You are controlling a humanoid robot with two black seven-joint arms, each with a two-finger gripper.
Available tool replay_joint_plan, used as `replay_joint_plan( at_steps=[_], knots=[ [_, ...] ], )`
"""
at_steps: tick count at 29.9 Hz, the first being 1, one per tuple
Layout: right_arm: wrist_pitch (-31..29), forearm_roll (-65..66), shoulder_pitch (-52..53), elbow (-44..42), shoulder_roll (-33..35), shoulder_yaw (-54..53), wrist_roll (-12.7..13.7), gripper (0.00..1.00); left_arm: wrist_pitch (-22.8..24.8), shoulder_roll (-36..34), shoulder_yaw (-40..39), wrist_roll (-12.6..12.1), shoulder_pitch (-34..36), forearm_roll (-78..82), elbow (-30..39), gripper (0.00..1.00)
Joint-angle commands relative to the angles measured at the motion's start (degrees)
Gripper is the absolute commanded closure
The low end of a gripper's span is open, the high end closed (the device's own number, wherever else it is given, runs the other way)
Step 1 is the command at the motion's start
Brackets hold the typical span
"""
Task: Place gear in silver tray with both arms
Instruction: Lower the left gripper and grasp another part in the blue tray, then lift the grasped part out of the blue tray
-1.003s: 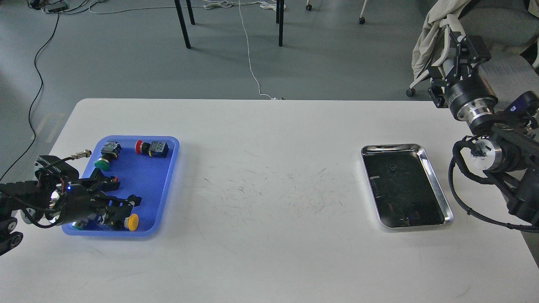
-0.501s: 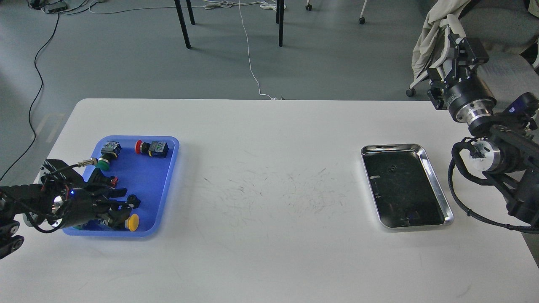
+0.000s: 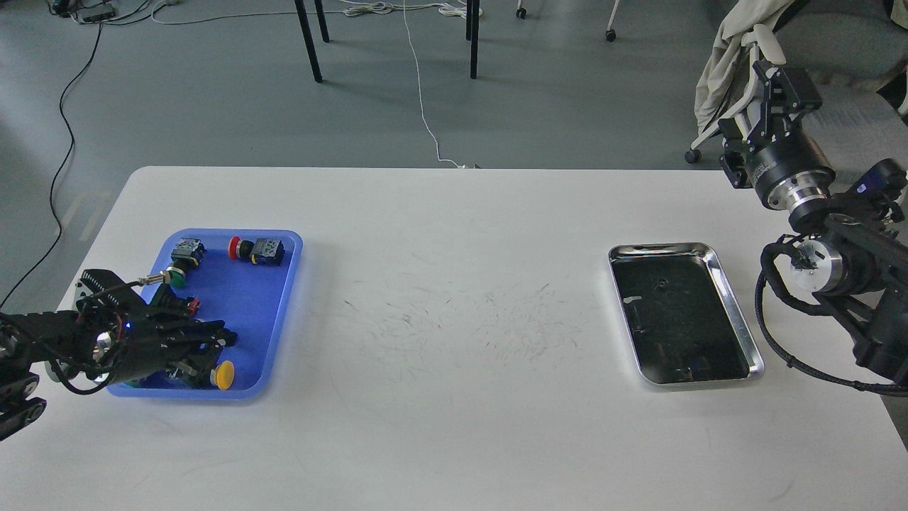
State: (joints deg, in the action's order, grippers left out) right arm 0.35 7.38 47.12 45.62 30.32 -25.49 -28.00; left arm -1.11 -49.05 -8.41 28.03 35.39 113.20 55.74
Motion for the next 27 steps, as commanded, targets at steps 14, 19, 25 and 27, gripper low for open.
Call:
replay_joint_plan(
  at_steps=[14, 19, 25, 27],
  knots=[
    [0.00, 0.36, -0.89, -0.18, -0.17, 0.09, 0.00, 0.05, 0.14, -2.88, -0.46, -0.03, 1.09, 0.88, 1.03, 0.92],
    [0.00, 0.62, -1.24, -0.18, -0.17, 0.09, 0.00, 0.05, 0.49, -5.00, -0.37, -0.03, 5.83, 0.27, 3.14, 0.92],
    [0.09, 0.80, -1.24, -0.53, -0.53, 0.18, 0.00, 0.05, 1.89, -5.97, -0.73, -0.03, 9.26, 0.01, 4.37, 0.92],
    [0.09, 0.80, -1.24, -0.62, -0.61, 0.18, 0.00, 0.05, 3.47, -5.88, -0.99, -0.03, 11.27, -0.96, 5.86, 0.92]
  ],
)
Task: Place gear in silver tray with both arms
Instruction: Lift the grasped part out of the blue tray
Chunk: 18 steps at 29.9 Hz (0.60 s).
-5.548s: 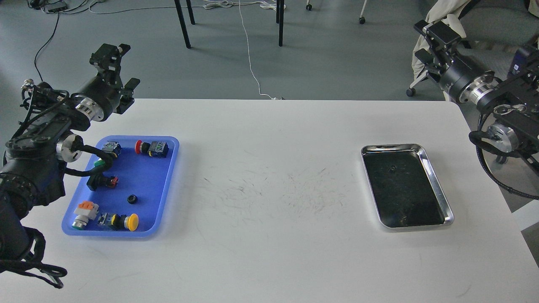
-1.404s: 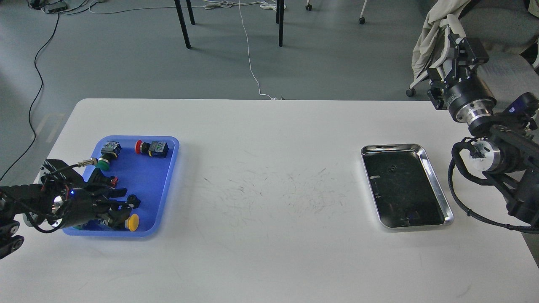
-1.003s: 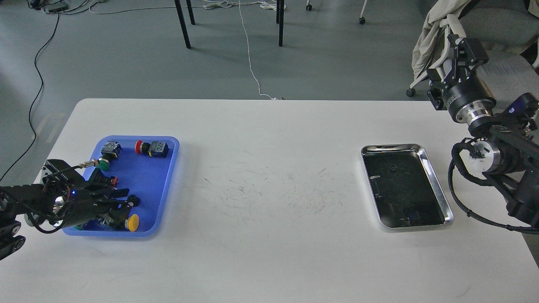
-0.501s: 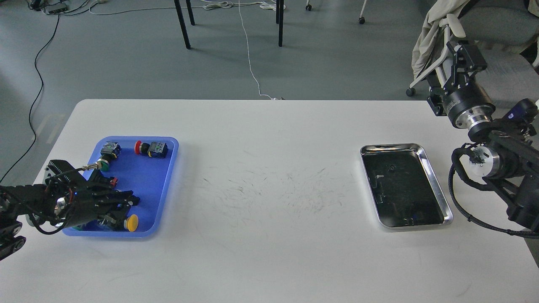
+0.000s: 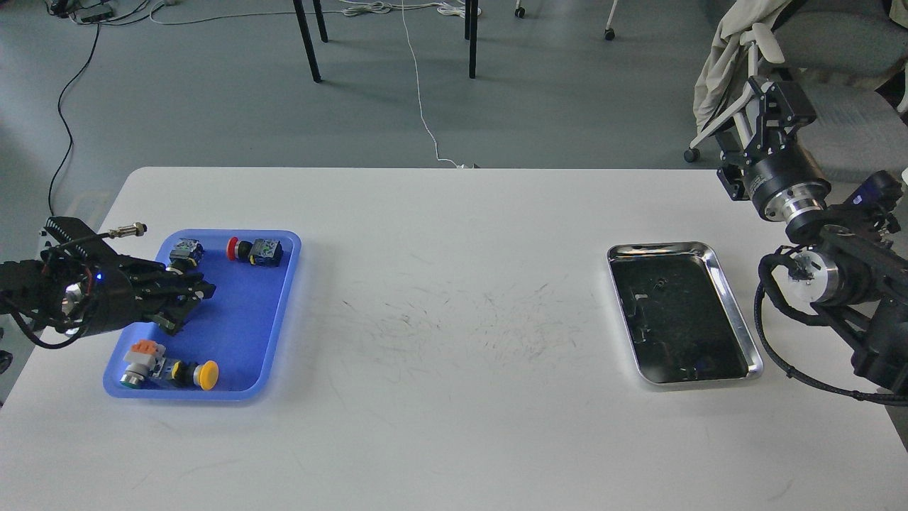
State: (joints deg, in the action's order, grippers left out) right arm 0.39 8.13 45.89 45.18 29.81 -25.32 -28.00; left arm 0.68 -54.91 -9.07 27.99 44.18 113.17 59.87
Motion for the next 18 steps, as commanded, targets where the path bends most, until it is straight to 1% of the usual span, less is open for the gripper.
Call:
replay_joint_plan(
  at_steps=[1, 5, 7, 13, 18],
  knots=[
    [-0.04, 0.04, -0.01, -0.18, -0.02, 0.01, 0.00, 0.05, 2.65, 0.23, -0.33, 0.01, 3.79, -1.98, 2.01, 0.92],
    [-0.04, 0.04, 0.08, -0.18, -0.02, 0.01, 0.00, 0.05, 5.64, 1.72, -0.42, 0.01, 7.93, -6.64, 5.95, 0.92],
    [0.05, 0.04, 0.08, -0.18, -0.02, 0.10, 0.00, 0.05, 6.26, 3.65, -0.33, 0.01, 9.16, -6.65, 6.05, 0.92],
    [0.14, 0.04, 0.25, -0.18, -0.02, -0.25, 0.00, 0.05, 7.67, 11.30, -0.07, 0.01, 10.57, -6.21, 6.23, 0.92],
    [1.28, -0.22, 0.52, -0.18, -0.11, -2.10, 0.00, 0.04, 10.30, 19.56, 0.37, 0.01, 11.72, -5.77, 5.44, 0.92]
  ],
)
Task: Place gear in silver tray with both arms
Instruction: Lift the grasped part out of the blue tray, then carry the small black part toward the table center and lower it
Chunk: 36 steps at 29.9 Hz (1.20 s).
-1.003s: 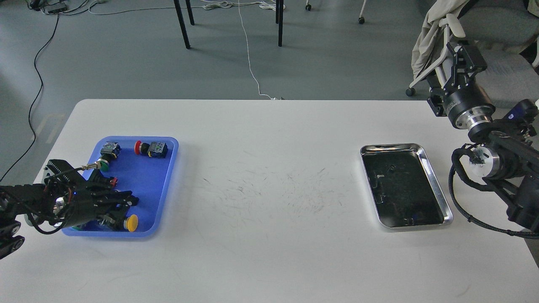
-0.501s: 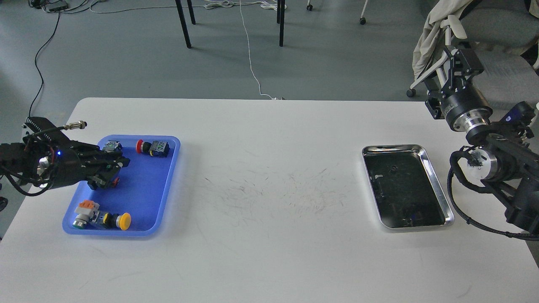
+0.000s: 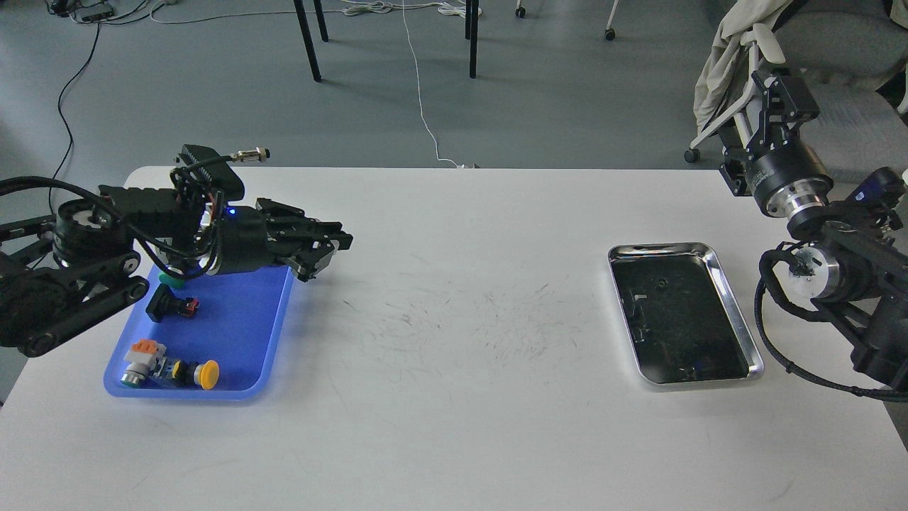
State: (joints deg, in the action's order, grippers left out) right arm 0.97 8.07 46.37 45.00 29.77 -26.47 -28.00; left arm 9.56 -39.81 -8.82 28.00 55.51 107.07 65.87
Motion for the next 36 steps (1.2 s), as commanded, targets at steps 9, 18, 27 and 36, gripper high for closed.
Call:
replay_joint_plan(
  at_steps=[9, 18, 27, 36],
  knots=[
    [1.14, -5.24, -0.14, 0.09, -0.85, -5.43, 0.00, 0.04, 2.56, 20.19, 4.24, 0.00, 2.76, 0.95, -8.65, 0.91],
    [2.37, -7.10, -0.31, 0.09, -2.70, -5.26, 0.00, 0.04, 2.56, 33.91, 5.48, 0.00, 3.03, 0.95, -18.84, 0.91],
    [2.37, -7.10, -0.40, 0.00, -2.79, -4.56, 0.00, 0.04, 2.48, 39.81, 5.48, 0.00, 3.55, 0.95, -25.70, 0.91],
    [2.28, -6.93, -0.49, -0.17, -2.79, -4.11, 0.00, 0.04, 2.48, 39.81, 5.48, 0.00, 3.38, 0.95, -29.31, 0.91]
  ],
)
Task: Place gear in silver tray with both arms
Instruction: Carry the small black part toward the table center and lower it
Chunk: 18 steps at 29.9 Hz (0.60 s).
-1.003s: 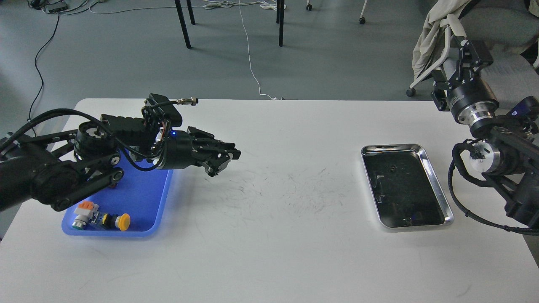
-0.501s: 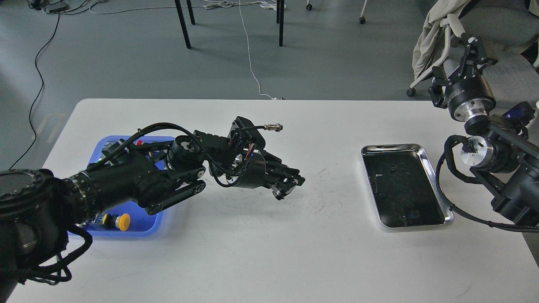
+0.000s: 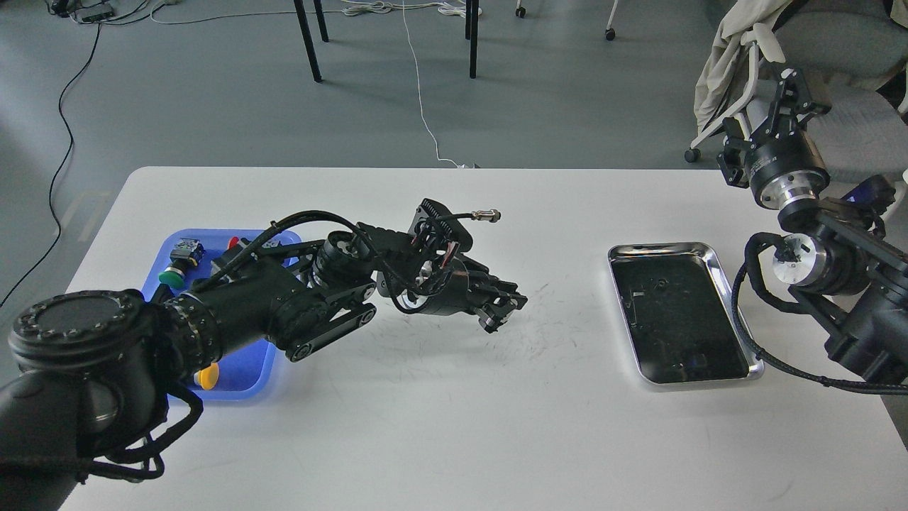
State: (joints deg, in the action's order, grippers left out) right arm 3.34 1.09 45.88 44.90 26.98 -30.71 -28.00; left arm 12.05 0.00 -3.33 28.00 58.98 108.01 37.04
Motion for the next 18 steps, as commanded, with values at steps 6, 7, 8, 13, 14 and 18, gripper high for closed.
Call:
replay_joint_plan(
  at_steps=[6, 7, 8, 13, 14, 18],
  knots=[
    [-0.26, 0.14, -0.62, -1.48, 0.00, 0.30, 0.00, 0.04, -0.18, 0.00, 0.52, 0.00, -0.27, 0.09, -0.13, 0.91],
    [-0.26, 0.14, -0.62, -1.48, 0.00, 0.30, 0.00, 0.04, -0.27, 0.00, 1.83, 0.00, -0.27, 0.18, -0.04, 0.91],
    [-0.26, 0.14, -0.62, -1.48, 0.00, 0.30, 0.00, 0.04, -0.36, 0.00, 3.06, 0.00, -0.19, 0.18, 0.05, 0.91],
    [-0.53, 0.14, -0.80, -1.57, 0.00, 0.30, 0.00, 0.04, -1.94, 0.00, 4.74, 0.00, 0.17, 0.27, 0.75, 0.91],
    [-0.53, 0.14, -0.80, -1.57, 0.09, 0.30, 0.00, 0.04, -2.11, 0.00, 5.00, 0.00, 0.17, 0.62, 1.10, 0.91],
    [-0.53, 0.14, -0.88, -1.57, 0.09, 0.30, 0.00, 0.04, -2.99, 0.00, 6.06, 0.00, 0.17, 1.06, 1.71, 0.91]
  ],
)
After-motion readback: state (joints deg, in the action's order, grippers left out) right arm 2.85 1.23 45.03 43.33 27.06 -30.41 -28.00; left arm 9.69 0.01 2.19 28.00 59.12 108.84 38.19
